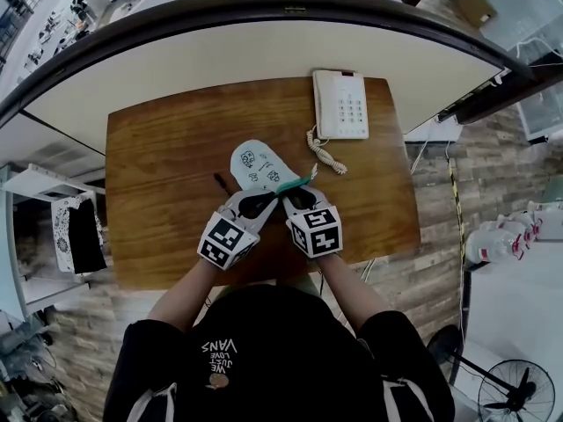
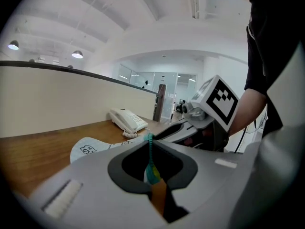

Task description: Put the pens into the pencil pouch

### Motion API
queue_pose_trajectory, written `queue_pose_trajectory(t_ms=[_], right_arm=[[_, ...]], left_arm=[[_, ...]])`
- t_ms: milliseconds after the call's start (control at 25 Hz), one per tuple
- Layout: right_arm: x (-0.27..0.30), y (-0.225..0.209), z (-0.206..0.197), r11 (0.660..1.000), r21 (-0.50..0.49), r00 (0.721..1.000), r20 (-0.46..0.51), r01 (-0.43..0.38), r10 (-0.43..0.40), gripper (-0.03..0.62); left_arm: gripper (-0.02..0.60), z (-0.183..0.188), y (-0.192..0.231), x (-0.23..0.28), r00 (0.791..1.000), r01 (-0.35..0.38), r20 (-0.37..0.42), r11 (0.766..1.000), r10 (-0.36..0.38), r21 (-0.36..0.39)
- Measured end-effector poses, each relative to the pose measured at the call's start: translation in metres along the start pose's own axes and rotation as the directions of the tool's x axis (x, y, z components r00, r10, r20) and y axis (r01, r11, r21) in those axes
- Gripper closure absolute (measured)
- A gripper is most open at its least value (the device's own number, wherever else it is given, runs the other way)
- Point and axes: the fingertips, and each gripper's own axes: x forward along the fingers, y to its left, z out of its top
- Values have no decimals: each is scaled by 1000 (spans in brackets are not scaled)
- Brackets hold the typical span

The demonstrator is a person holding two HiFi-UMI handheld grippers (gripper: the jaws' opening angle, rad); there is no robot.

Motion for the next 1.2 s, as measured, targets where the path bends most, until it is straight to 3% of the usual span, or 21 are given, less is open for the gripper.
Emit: queue_pose_trajectory(t_ms=[320,640,960,1200], right_arm=[[-27,4,-9,997,54,995,73,62,-66,519],[-13,42,-49,997,63,999,0,52,-52,519],[27,94,-55,998,-56,1000,-7,-6,6,519],[61,110,-59,986,-166,995,-100,-5,-12,508]], left_arm=[[552,11,28,1,1000,-27,8,999,27,-40],[552,17,59,-3,1000,-18,-3,999,18,-26],[551,10,83,-20,999,-14,-30,1000,14,-7],[551,2,97,-33,999,-11,-49,1000,11,3]])
